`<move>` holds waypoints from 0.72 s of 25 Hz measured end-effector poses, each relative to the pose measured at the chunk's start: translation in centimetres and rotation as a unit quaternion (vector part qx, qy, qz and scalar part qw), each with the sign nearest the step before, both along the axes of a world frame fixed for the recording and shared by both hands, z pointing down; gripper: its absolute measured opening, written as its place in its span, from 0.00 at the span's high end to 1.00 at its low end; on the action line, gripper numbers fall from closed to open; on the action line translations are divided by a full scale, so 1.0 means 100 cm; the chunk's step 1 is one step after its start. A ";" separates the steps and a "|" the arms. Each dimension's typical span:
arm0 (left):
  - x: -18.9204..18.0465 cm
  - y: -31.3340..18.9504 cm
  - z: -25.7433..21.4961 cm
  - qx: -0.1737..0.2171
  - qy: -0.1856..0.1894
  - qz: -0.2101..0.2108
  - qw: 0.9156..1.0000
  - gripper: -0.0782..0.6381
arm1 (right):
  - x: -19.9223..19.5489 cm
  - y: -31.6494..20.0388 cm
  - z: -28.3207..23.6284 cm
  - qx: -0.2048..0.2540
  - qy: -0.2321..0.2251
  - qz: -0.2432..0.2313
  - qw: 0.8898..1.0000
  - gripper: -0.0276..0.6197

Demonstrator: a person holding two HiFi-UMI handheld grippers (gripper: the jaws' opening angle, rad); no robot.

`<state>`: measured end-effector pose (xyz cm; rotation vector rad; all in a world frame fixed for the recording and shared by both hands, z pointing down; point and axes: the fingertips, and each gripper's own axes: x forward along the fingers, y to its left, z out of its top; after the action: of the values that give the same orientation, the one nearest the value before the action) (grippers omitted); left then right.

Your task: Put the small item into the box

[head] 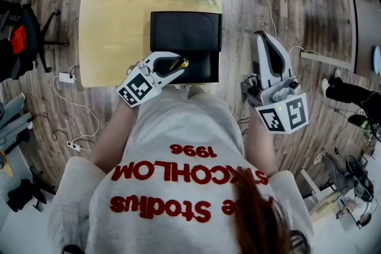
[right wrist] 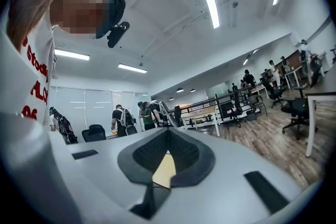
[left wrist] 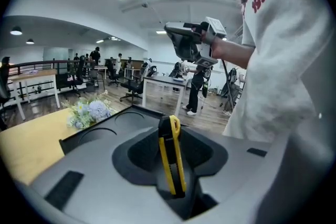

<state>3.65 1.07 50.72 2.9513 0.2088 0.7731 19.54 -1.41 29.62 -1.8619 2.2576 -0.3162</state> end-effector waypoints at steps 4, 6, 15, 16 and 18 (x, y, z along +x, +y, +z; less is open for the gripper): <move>0.015 0.007 0.019 -0.025 -0.031 0.021 0.999 0.70 | 0.005 0.010 0.005 -0.010 -0.003 0.017 1.000 0.95; 0.022 0.010 0.030 -0.036 -0.046 0.029 0.998 0.70 | 0.008 0.015 0.007 -0.014 -0.004 0.025 1.000 0.95; 0.042 0.033 0.081 -0.068 -0.143 0.056 0.986 0.70 | 0.023 0.036 0.016 -0.028 -0.009 0.054 0.998 0.95; 0.043 0.036 0.086 -0.066 -0.154 0.057 0.984 0.70 | 0.024 0.037 0.017 -0.029 -0.010 0.056 0.998 0.95; 0.042 0.039 0.095 -0.053 -0.171 0.059 0.982 0.70 | 0.024 0.039 0.018 -0.030 -0.012 0.058 0.998 0.95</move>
<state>7.88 4.97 60.20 2.6700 0.3880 1.2256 21.89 2.51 31.45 -1.9987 2.1369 -0.3887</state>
